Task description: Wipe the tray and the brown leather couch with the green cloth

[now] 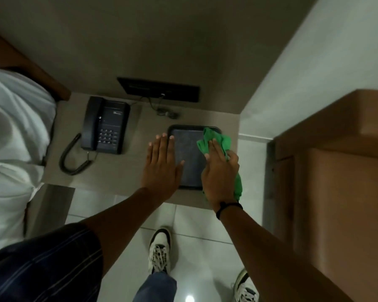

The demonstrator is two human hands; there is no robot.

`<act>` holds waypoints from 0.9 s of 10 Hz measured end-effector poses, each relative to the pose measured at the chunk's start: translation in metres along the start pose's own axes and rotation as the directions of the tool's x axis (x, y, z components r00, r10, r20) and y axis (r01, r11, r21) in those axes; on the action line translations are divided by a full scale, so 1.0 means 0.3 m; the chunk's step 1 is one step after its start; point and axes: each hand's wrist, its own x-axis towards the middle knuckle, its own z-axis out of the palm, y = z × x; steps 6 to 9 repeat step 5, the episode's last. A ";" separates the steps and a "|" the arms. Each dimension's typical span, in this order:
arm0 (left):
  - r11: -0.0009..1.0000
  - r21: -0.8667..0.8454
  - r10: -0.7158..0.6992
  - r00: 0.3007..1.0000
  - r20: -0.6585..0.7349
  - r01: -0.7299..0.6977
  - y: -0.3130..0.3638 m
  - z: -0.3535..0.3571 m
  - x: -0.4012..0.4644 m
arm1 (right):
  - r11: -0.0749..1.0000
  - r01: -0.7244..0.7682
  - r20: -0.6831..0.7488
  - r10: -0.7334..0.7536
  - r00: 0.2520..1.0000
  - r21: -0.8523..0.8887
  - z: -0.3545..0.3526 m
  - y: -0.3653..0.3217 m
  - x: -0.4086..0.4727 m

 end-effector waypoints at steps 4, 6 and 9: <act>0.995 -0.100 0.026 0.999 0.040 -0.021 -0.331 0.199 0.079 | 0.944 0.170 0.209 -0.112 0.971 -0.284 0.495 -0.061 0.162; 0.995 -0.089 0.033 0.999 0.000 -0.033 -0.340 0.195 0.062 | 0.922 0.196 0.249 -0.114 0.962 -0.335 0.481 -0.060 0.157; 0.995 -0.089 0.033 0.999 0.000 -0.033 -0.340 0.195 0.062 | 0.922 0.196 0.249 -0.114 0.962 -0.335 0.481 -0.060 0.157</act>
